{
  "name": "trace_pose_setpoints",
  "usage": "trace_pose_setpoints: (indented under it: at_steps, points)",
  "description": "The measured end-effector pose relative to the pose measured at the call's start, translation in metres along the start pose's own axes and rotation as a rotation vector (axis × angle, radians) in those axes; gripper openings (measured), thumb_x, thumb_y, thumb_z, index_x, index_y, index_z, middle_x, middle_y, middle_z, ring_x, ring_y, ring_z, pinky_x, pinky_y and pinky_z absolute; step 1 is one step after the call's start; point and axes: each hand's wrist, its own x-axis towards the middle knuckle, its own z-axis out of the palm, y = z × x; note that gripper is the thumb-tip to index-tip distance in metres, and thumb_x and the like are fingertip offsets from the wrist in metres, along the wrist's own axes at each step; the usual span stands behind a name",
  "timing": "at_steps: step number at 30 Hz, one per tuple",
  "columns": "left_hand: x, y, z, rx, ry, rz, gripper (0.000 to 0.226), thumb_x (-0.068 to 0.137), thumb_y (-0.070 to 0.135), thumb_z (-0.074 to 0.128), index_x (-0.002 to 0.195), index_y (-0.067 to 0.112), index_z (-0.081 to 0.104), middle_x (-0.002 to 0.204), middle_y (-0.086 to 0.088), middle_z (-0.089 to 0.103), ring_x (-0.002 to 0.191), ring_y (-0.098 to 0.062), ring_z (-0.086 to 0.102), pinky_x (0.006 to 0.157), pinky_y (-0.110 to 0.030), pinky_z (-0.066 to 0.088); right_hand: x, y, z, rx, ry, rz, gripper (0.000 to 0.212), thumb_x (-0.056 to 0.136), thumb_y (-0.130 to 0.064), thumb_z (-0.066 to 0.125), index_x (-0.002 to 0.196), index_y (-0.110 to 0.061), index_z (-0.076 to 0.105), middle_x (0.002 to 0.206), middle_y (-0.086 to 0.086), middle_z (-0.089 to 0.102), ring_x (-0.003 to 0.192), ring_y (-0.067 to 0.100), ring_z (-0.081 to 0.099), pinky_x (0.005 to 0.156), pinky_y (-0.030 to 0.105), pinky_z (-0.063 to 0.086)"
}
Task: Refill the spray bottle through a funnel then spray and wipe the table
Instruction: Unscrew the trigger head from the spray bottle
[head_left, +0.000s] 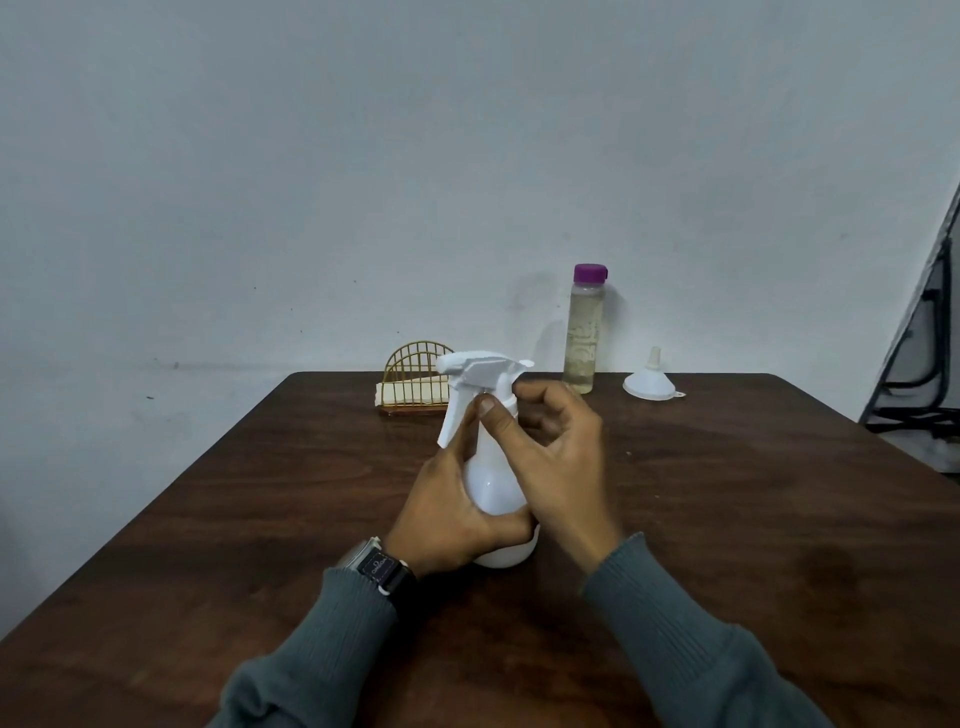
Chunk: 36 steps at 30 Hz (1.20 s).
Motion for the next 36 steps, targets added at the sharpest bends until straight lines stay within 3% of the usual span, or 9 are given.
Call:
trace_pose_setpoints:
  at_steps: [4,7,11,17,20,23,30,33,36]
  points:
    - [-0.0011,-0.0037,0.0003,-0.015,0.007,-0.034,0.107,0.061,0.022,0.087,0.151,0.04,0.033,0.135,0.01,0.063,0.124,-0.012,0.062,0.101,-0.043,0.054,0.0008,-0.0014,0.0013,0.113,-0.029,0.051,0.024,0.09,-0.015,0.079,0.112,-0.024,0.074,0.102,-0.002,0.077,0.095,0.011,0.075,0.083,0.031,0.06]
    - [-0.0004,-0.0049,-0.0005,-0.003,-0.004,-0.056,0.116,0.06,0.026,0.088,0.157,0.037,0.024,0.14,0.009,0.06,0.127,-0.013,0.061,0.102,-0.048,0.053,0.0014,-0.0043,-0.0022,0.189,-0.047,0.098,0.041,0.092,-0.008,0.076,0.125,-0.026,0.059,0.096,0.001,0.078,0.092,0.014,0.076,0.081,0.031,0.061]
    - [-0.0004,-0.0069,-0.001,0.024,-0.001,-0.054,0.115,0.06,0.023,0.088,0.156,0.037,0.026,0.136,0.01,0.062,0.123,-0.012,0.063,0.1,-0.049,0.054,-0.0017,-0.0033,-0.0016,0.069,-0.057,-0.005,0.034,0.095,-0.017,0.07,0.109,-0.036,0.046,0.092,0.0,0.078,0.087,0.019,0.076,0.081,0.048,0.061]
    - [0.0015,-0.0081,-0.0001,0.049,0.007,-0.038,0.109,0.064,0.008,0.091,0.153,0.033,0.033,0.134,0.013,0.063,0.121,-0.009,0.063,0.098,-0.049,0.055,-0.0054,-0.0021,-0.001,-0.003,-0.1,-0.037,0.008,0.104,-0.019,0.06,0.108,-0.024,0.057,0.097,-0.005,0.075,0.094,0.01,0.072,0.082,0.034,0.058]
    - [0.0016,-0.0088,0.0002,0.033,0.006,-0.04,0.105,0.064,0.004,0.09,0.151,0.029,0.037,0.132,0.01,0.065,0.122,-0.011,0.063,0.099,-0.049,0.054,-0.0061,-0.0031,-0.0008,0.041,-0.12,0.012,0.024,0.095,-0.026,0.073,0.115,-0.025,0.059,0.102,-0.012,0.075,0.098,0.006,0.072,0.085,0.028,0.057]
    - [0.0014,-0.0091,0.0,0.02,-0.002,-0.04,0.105,0.062,0.003,0.089,0.151,0.027,0.037,0.133,0.007,0.064,0.124,-0.014,0.062,0.102,-0.05,0.052,-0.0044,-0.0039,0.0021,0.013,-0.033,0.019,0.038,0.076,-0.04,0.084,0.105,-0.03,0.062,0.096,-0.017,0.075,0.092,0.003,0.072,0.079,0.021,0.056]
    - [-0.0002,-0.0047,-0.0013,0.009,-0.008,-0.07,0.118,0.055,0.032,0.085,0.155,0.041,0.022,0.134,0.014,0.062,0.119,-0.006,0.064,0.097,-0.043,0.056,0.0007,-0.0014,-0.0015,0.076,-0.082,0.073,0.011,0.096,-0.019,0.072,0.104,-0.025,0.068,0.098,-0.009,0.078,0.093,0.008,0.075,0.082,0.035,0.062]
    - [0.0005,-0.0055,-0.0015,0.024,-0.009,-0.058,0.115,0.057,0.026,0.086,0.154,0.04,0.026,0.132,0.015,0.063,0.118,-0.007,0.064,0.096,-0.043,0.057,-0.0002,-0.0004,-0.0022,0.082,-0.104,0.069,0.013,0.097,-0.021,0.072,0.108,-0.026,0.068,0.1,-0.011,0.078,0.095,0.007,0.075,0.082,0.032,0.06]
    - [0.0005,-0.0066,-0.0012,0.026,-0.021,-0.032,0.108,0.062,0.01,0.088,0.151,0.034,0.032,0.126,0.014,0.066,0.115,-0.009,0.066,0.097,-0.044,0.056,-0.0012,-0.0023,0.0017,0.039,-0.061,0.06,0.03,0.077,-0.037,0.086,0.099,-0.035,0.065,0.096,-0.016,0.077,0.091,0.004,0.074,0.076,0.027,0.06]
